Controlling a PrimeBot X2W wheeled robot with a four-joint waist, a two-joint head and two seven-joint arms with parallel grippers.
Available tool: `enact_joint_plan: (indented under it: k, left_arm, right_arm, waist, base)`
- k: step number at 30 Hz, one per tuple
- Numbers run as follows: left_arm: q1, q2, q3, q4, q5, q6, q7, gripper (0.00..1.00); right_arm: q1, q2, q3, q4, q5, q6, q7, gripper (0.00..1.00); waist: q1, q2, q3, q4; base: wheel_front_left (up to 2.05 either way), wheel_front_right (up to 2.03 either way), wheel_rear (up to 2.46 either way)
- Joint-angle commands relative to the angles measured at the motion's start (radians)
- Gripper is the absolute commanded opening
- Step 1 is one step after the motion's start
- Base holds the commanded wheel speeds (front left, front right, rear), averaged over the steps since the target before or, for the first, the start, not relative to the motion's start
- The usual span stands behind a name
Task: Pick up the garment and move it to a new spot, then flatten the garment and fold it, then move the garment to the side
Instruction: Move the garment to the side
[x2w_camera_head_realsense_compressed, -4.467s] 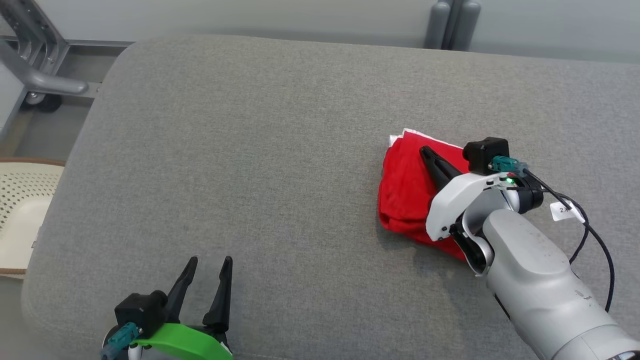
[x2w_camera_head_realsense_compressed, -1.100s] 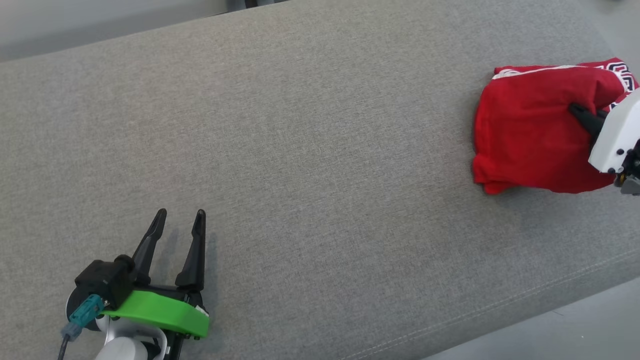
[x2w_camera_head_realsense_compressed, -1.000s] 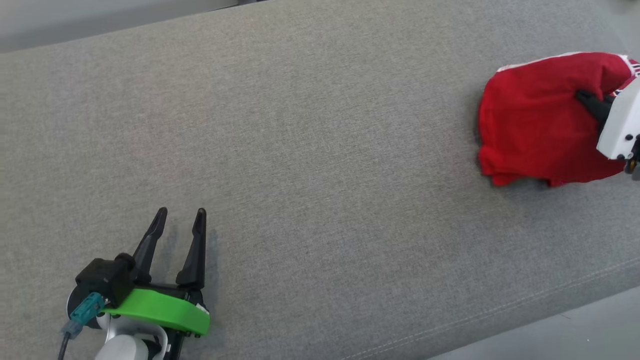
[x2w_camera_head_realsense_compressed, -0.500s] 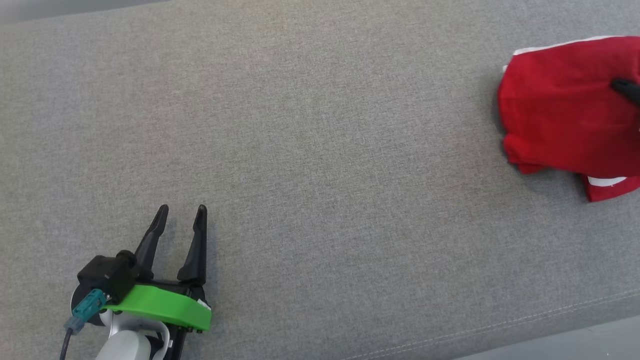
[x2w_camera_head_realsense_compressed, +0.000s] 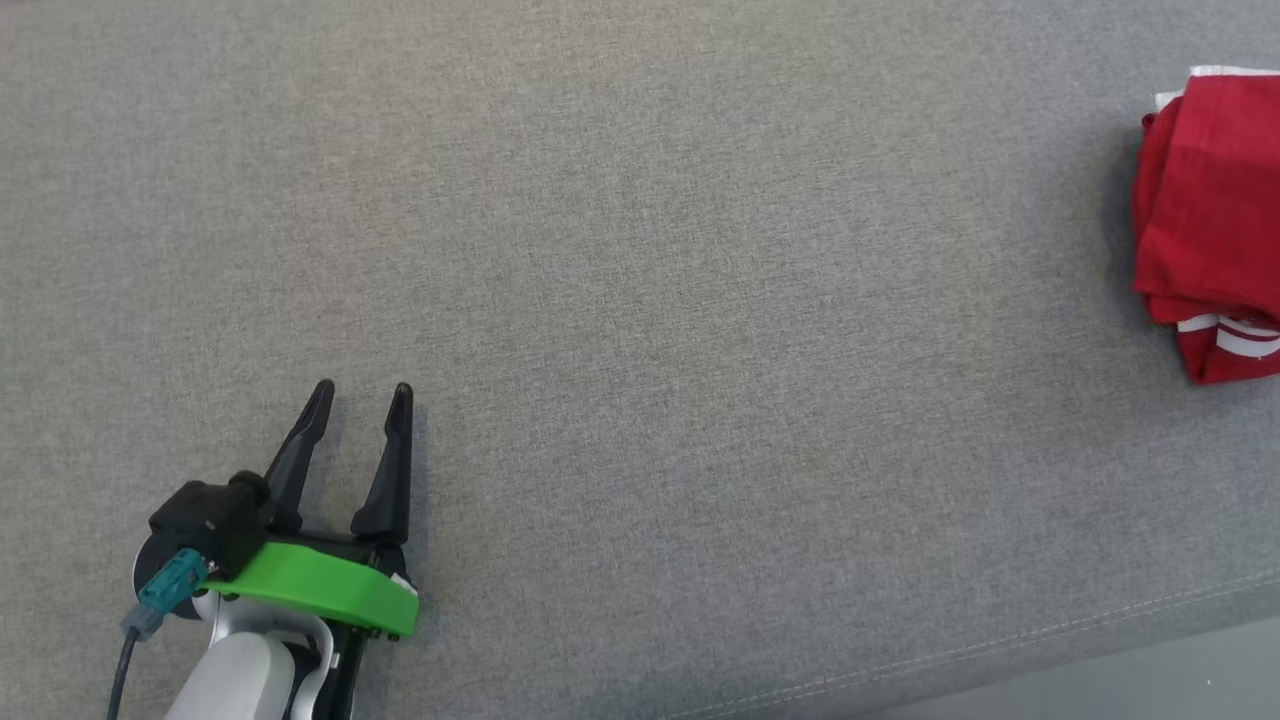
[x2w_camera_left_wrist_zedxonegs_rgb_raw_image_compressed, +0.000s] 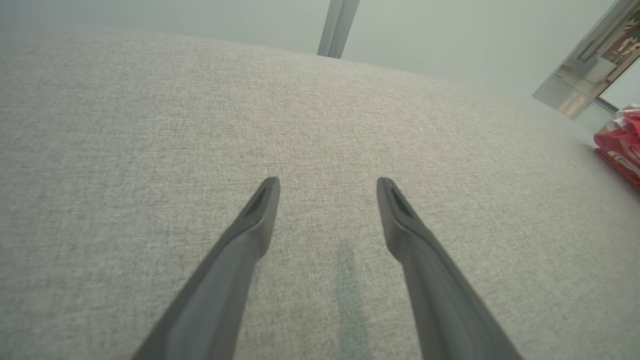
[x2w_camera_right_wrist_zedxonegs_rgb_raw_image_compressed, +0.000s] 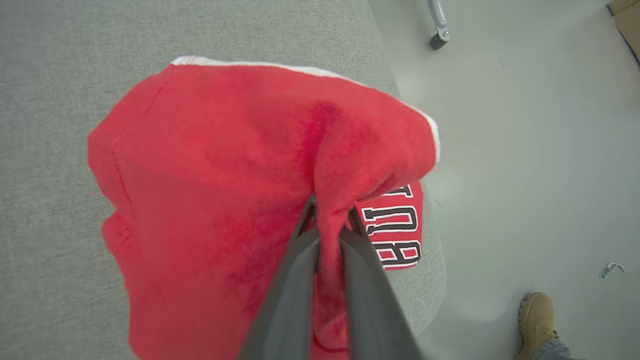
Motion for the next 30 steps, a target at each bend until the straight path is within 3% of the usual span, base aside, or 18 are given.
enact_joint_plan:
  k: [1, 9, 10, 12, 13, 14, 23, 30]
  left_arm:
    - [-0.02, 0.007, -0.003, -0.004, 0.008, -0.004, 0.002, 1.0]
    - [-0.054, 0.016, -0.014, -0.01, 0.014, -0.006, 0.02, 1.0]
    - [-0.057, 0.017, -0.015, -0.013, 0.015, -0.004, 0.023, 1.0]
    - [-0.059, 0.019, -0.015, -0.018, 0.015, 0.001, 0.025, 1.0]
    - [-0.059, 0.02, -0.014, -0.02, 0.015, 0.003, 0.026, 1.0]
    - [-0.059, 0.022, -0.014, -0.021, 0.014, 0.003, 0.026, 1.0]
    - [-0.047, 0.025, -0.012, -0.015, 0.003, 0.011, 0.021, 1.0]
    - [-0.008, 0.019, 0.0, -0.007, -0.006, 0.02, 0.005, 1.0]
  right_arm:
    - [0.01, 0.001, 0.001, 0.022, -0.027, 0.0, -0.052, 0.0]
    - [-0.034, 0.016, 0.021, 0.173, -0.176, 0.0, -0.302, 0.0]
    - [-0.042, 0.016, 0.017, 0.193, -0.194, 0.0, -0.321, 0.18]
    - [-0.052, 0.02, 0.021, 0.229, -0.219, 0.0, -0.346, 0.43]
    - [-0.062, 0.019, 0.013, 0.244, -0.234, 0.0, -0.361, 0.89]
    - [-0.068, 0.017, 0.003, 0.26, -0.25, 0.0, -0.37, 1.0]
    - [-0.058, 0.024, -0.049, 0.324, -0.343, 0.0, -0.422, 1.0]
    - [-0.062, 0.067, -0.053, 0.257, -0.305, -0.001, -0.616, 1.0]
  waist:
    - [0.0, -0.0001, 0.02, 0.01]
    - [0.0, -0.0001, 0.076, 0.041]
    - [0.0, -0.0001, 0.082, 0.045]
    - [0.0, -0.0001, 0.091, 0.05]
    - [0.0, -0.0001, 0.094, 0.052]
    - [0.0, -0.0001, 0.096, 0.053]
    - [0.0, -0.0001, 0.07, 0.051]
    - [0.0, -0.0001, -0.015, 0.051]
  base:
    - [0.0, 0.0, 0.0]
    - [0.0, 0.0, 0.0]
    - [0.0, 0.0, 0.0]
    - [0.0, 0.0, 0.0]
    - [0.0, 0.0, 0.0]
    - [0.0, 0.0, 0.0]
    - [0.0, 0.0, 0.0]
    - [0.0, 0.0, 0.0]
